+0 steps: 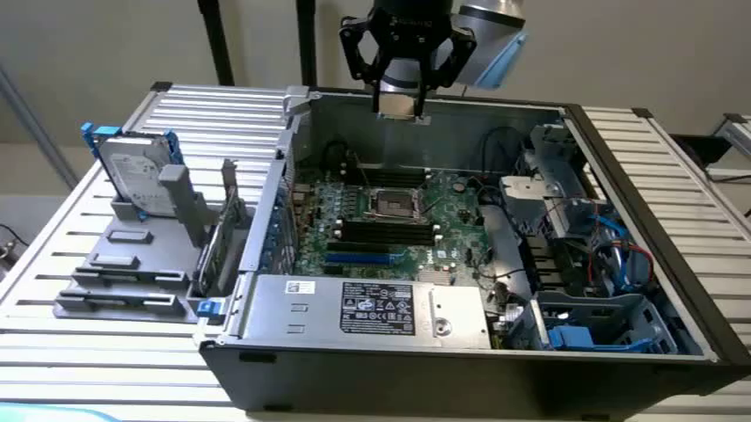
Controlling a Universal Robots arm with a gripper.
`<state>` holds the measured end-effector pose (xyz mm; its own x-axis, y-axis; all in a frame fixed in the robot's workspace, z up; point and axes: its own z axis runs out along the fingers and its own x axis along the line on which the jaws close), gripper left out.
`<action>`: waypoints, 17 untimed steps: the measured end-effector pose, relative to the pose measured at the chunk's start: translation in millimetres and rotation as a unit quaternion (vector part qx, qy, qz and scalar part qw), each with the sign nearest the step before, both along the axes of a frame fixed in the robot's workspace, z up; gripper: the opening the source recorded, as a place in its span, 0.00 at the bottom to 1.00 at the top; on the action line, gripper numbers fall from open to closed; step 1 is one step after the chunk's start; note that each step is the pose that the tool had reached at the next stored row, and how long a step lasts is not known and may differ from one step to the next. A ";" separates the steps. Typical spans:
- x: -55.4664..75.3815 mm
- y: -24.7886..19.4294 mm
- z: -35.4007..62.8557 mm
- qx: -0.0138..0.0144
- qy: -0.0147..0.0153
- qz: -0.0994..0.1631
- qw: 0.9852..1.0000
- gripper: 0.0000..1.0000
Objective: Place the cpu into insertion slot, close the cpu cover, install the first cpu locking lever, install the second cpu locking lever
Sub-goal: 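Place the cpu into insertion slot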
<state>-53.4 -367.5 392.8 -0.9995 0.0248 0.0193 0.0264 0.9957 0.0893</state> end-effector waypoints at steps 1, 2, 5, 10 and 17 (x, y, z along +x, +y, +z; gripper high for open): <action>0.0 0.0 0.0 0.000 0.000 0.000 1.000 0.55; 0.0 0.0 0.0 0.000 0.000 0.000 1.000 0.55; 0.0 0.0 0.0 0.000 0.000 0.000 1.000 0.55; 0.0 0.0 0.0 0.000 0.000 0.000 1.000 0.55; -0.1 7.8 -1.2 0.000 0.000 0.000 1.000 0.55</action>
<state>-53.6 -359.6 391.6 -0.9995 0.0254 0.0189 0.0270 0.9957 0.0888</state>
